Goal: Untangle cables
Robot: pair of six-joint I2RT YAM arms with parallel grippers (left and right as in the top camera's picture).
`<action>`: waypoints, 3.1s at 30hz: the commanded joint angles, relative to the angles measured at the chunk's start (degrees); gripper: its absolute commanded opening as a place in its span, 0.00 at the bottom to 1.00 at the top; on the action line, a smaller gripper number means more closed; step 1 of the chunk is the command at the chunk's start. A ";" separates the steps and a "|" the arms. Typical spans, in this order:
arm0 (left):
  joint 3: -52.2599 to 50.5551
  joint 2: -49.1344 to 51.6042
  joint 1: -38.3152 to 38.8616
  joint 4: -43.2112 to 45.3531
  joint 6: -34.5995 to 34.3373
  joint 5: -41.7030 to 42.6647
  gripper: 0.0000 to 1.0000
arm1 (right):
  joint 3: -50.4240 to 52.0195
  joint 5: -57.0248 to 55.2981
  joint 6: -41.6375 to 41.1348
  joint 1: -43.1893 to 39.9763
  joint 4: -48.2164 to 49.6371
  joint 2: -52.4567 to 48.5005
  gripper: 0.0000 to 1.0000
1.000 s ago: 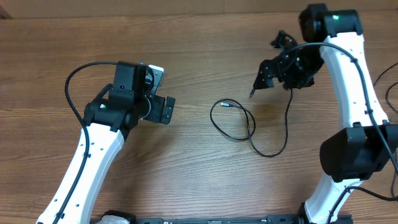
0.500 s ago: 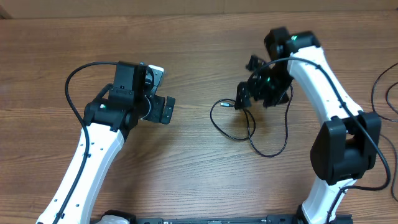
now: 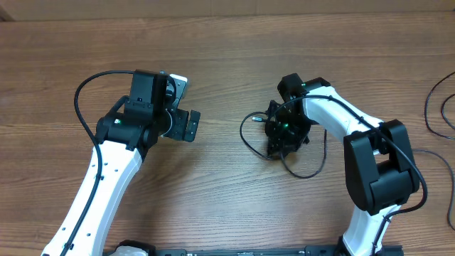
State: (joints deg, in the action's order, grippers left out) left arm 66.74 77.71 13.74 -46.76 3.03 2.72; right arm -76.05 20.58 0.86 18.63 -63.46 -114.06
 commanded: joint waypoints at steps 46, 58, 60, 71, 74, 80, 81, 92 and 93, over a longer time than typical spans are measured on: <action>0.50 0.17 -0.22 0.09 0.68 -0.17 0.99 | -76.96 -28.28 -5.60 -30.58 12.31 1.62 0.04; 0.50 0.17 -0.22 0.07 0.68 -0.17 1.00 | -76.91 -28.26 -5.60 -39.91 14.49 -11.76 0.04; 0.50 0.17 -0.22 0.09 0.66 -0.20 0.99 | -76.91 -28.26 -5.60 -40.11 13.70 -14.03 0.04; 0.50 0.17 -0.22 0.09 0.68 -0.17 1.00 | -76.91 -28.89 -5.57 -40.96 6.36 -26.23 0.04; 0.50 0.17 -0.22 0.09 0.68 -0.20 1.00 | -76.78 -29.11 -5.60 -42.12 4.39 -27.78 0.67; 0.50 0.17 -0.22 0.09 0.68 -0.17 1.00 | -76.54 -27.87 -5.62 -43.47 2.14 -27.91 1.00; 0.50 0.17 -0.22 0.09 0.68 -0.20 1.00 | -76.54 -27.28 -5.62 -43.52 1.68 -27.91 1.00; 0.50 0.17 -0.22 0.09 0.68 -0.17 1.00 | -76.65 -25.77 -5.60 -43.34 -6.95 -25.90 1.00; 0.50 0.17 -0.22 0.09 0.68 -0.17 1.00 | -76.65 -24.76 -5.60 -43.34 -7.67 -25.16 1.00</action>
State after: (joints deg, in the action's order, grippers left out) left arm 66.74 77.71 13.74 -46.76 3.03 2.72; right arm -152.46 -5.98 -4.51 -24.97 -70.24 -141.93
